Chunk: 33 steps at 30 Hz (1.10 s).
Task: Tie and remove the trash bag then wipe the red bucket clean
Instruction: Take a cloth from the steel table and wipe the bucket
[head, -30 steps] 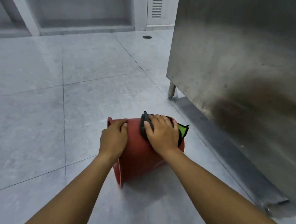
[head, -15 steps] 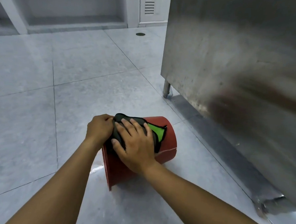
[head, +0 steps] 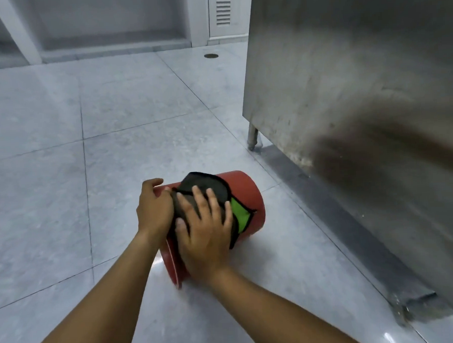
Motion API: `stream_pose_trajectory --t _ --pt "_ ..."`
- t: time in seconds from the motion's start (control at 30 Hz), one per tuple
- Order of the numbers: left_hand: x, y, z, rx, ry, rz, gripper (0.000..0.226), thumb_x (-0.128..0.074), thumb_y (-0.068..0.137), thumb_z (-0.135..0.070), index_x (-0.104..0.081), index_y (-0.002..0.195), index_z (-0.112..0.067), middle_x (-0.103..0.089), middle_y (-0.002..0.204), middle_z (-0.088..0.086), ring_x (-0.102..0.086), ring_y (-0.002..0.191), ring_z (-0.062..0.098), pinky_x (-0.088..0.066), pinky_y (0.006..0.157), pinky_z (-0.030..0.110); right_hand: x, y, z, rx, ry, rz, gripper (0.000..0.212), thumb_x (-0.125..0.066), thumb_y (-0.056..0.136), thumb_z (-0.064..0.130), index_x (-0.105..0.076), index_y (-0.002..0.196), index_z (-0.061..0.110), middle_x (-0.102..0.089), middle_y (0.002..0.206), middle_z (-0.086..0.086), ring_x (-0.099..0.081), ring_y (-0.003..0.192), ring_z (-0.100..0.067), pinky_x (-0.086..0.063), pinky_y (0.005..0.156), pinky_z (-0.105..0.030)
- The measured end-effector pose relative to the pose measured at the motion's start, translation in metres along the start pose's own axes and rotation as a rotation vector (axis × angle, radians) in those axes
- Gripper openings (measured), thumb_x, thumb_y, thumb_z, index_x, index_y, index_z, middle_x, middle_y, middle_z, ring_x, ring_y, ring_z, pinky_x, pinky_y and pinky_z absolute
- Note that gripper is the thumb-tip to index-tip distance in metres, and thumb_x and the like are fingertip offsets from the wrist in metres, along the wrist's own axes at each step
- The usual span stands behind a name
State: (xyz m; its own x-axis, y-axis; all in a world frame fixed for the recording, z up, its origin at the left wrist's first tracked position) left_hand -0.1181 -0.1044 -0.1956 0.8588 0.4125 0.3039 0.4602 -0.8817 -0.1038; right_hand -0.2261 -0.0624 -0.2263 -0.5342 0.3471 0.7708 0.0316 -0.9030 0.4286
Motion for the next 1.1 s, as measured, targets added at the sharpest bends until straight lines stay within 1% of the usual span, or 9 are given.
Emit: stream_pose_trajectory --t 0.17,0.27,0.37,0.47,0.57,0.7,0.87,1.0,1.1 --pt "0.005 0.02 0.001 0.083 0.037 0.109 0.041 -0.039 0.093 -0.011 -0.052 0.131 -0.019 -0.061 0.115 0.006 -0.06 0.092 0.023 -0.053 0.083 0.039 0.004 -0.005 -0.013 0.17 -0.017 0.033 0.049 -0.035 0.096 0.047 -0.049 0.14 0.032 -0.046 0.15 0.003 -0.041 0.139 -0.023 -0.025 0.114 -0.052" --pt "0.005 0.022 -0.001 0.066 0.069 0.123 0.038 -0.039 0.097 -0.013 -0.053 0.132 -0.02 -0.057 0.1 -0.001 -0.055 0.075 0.016 -0.046 0.062 0.03 0.016 0.001 -0.064 -0.109 -0.082 0.02 0.051 -0.036 0.096 0.047 -0.045 0.144 0.032 -0.037 0.155 0.002 -0.031 0.144 -0.024 -0.022 0.116 -0.052" --pt "0.003 0.022 -0.004 0.015 0.128 0.111 0.039 -0.039 0.101 -0.027 -0.046 0.14 -0.026 -0.056 0.125 0.008 -0.057 0.102 0.023 -0.045 0.087 0.034 0.015 0.0 -0.086 -0.38 -0.049 0.001 0.052 -0.034 0.099 0.045 -0.035 0.148 0.031 -0.021 0.161 0.001 -0.016 0.149 -0.025 -0.019 0.117 -0.054" --pt "0.003 0.016 -0.011 -0.043 0.137 0.022 0.048 -0.035 0.1 -0.049 -0.037 0.146 -0.036 -0.055 0.133 0.0 -0.049 0.124 0.022 -0.031 0.095 0.03 0.006 -0.006 -0.059 -0.207 -0.059 0.03 0.055 -0.025 0.098 0.047 -0.031 0.15 0.032 -0.019 0.162 -0.001 -0.012 0.15 -0.026 -0.012 0.119 -0.055" --pt "0.0 0.003 -0.015 -0.137 0.144 -0.011 0.05 -0.029 0.097 -0.061 -0.035 0.144 -0.045 -0.06 0.118 -0.015 -0.055 0.107 0.008 -0.033 0.098 0.033 -0.003 0.001 -0.029 0.05 -0.108 0.089 0.055 -0.024 0.099 0.046 -0.033 0.15 0.03 -0.027 0.16 0.0 -0.022 0.148 -0.024 -0.013 0.118 -0.055" --pt "0.0 -0.023 0.005 -0.164 0.153 -0.011 0.054 -0.037 0.094 -0.064 -0.017 0.144 -0.058 -0.033 0.155 -0.014 -0.053 0.124 0.026 -0.039 0.097 0.035 -0.013 0.044 -0.021 0.014 -0.09 0.158 0.055 -0.024 0.098 0.05 -0.031 0.15 0.033 -0.026 0.16 0.004 -0.017 0.149 -0.02 -0.003 0.118 -0.055" --pt "-0.006 -0.054 0.014 -0.205 0.075 -0.037 0.057 -0.036 0.103 -0.04 -0.005 0.149 -0.054 -0.02 0.11 -0.051 -0.049 0.086 -0.008 -0.038 0.069 0.006 -0.023 0.062 -0.019 -0.187 -0.012 0.141 0.054 -0.026 0.098 0.05 -0.034 0.148 0.033 -0.024 0.161 0.004 -0.009 0.15 -0.019 0.004 0.118 -0.056" --pt "0.009 -0.026 0.012 -0.163 0.055 -0.076 0.044 -0.03 0.104 -0.04 -0.029 0.148 -0.041 -0.033 0.152 -0.024 -0.049 0.114 0.0 -0.039 0.095 0.013 -0.011 0.049 -0.038 0.052 -0.012 0.158 0.058 -0.02 0.093 0.054 -0.037 0.146 0.038 -0.031 0.158 0.007 -0.018 0.149 -0.017 0.0 0.118 -0.052" --pt "0.015 -0.009 0.01 -0.103 0.052 -0.015 0.038 -0.031 0.105 -0.035 -0.044 0.14 -0.03 -0.047 0.144 -0.002 -0.046 0.128 0.019 -0.036 0.105 0.032 0.002 0.053 -0.073 -0.191 -0.034 0.126 0.049 -0.029 0.097 0.051 -0.042 0.143 0.038 -0.031 0.157 0.01 -0.016 0.148 -0.014 0.0 0.118 -0.054"
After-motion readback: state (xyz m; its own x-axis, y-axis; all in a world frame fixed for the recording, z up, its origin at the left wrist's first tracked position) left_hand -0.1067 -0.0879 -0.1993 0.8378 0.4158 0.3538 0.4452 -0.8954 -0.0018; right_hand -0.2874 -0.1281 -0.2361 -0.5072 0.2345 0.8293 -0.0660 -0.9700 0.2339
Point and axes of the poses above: each hand's wrist, its own y-axis towards the middle knuckle, its own x-axis out of the back of the hand, z = x × y, the point moved 2 cm from there along y, towards the middle knuckle
